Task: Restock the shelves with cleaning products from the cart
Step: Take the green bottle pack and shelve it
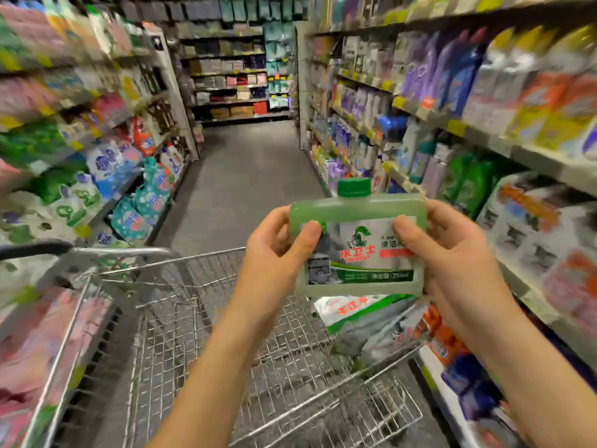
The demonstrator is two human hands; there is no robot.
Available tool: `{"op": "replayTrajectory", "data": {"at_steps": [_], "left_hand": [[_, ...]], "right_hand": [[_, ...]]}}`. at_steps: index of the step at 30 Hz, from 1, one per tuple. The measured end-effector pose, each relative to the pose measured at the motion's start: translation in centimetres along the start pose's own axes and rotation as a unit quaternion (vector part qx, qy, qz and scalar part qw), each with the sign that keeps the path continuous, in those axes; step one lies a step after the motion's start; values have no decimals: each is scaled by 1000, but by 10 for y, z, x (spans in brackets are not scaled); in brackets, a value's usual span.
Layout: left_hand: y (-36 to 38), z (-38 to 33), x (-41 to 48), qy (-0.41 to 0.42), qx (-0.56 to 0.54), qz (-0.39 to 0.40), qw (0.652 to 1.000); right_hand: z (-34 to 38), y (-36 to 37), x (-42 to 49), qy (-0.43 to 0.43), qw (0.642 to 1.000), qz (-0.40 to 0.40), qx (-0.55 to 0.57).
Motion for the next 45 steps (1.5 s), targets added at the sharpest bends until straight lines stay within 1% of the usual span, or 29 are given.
{"op": "replayTrajectory", "data": {"at_steps": [4,6,10,12,18,21,25,28,31,33,36,40,45], "left_hand": [[57,-34,-27,27,-28,70,997],[93,-52,-38,43,-30,108,993],[175,-86,-63,68,-57,185,979],[221,-105,-80,88,-64,222,969],[370,-163,-161,115,-111,328,931],[439,-195,-210,134,-127,367,912],[519,-241,-270,177,-136,417,881],[569,-270,-305,195,-158,455,854],[611,-289,-328,211,-163,483,834],[636,-298,-336,223,-168,498,821],[669,-308,-336,244,-175,504,810],[716,-313,-320,262,-172,517,796],[775,-321,-277,283,-190,511,789]], "right_hand": [[51,-29,-70,-24,998,-52,-31],[82,-46,-106,-53,994,-85,-42],[147,-82,-184,-120,981,-140,-67],[177,-100,-231,-136,970,-169,-108],[267,-150,-396,-145,927,-284,-197],[314,-170,-481,-151,901,-335,-230],[379,-182,-576,-169,872,-371,-270],[418,-185,-632,-163,843,-402,-319],[444,-195,-673,-163,821,-433,-336],[454,-205,-691,-168,813,-445,-336],[465,-227,-706,-180,803,-459,-334],[476,-267,-708,-199,793,-469,-335],[502,-327,-690,-218,766,-487,-360]]}}
Point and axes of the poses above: each hand's wrist, its own x-axis towards the middle knuckle, its own y-axis out of the palm, z = x × y, the point moved 10 cm from there along x, towards the middle knuckle, and after that the axes turned 12 degrees about z, right-handed, at the moved point
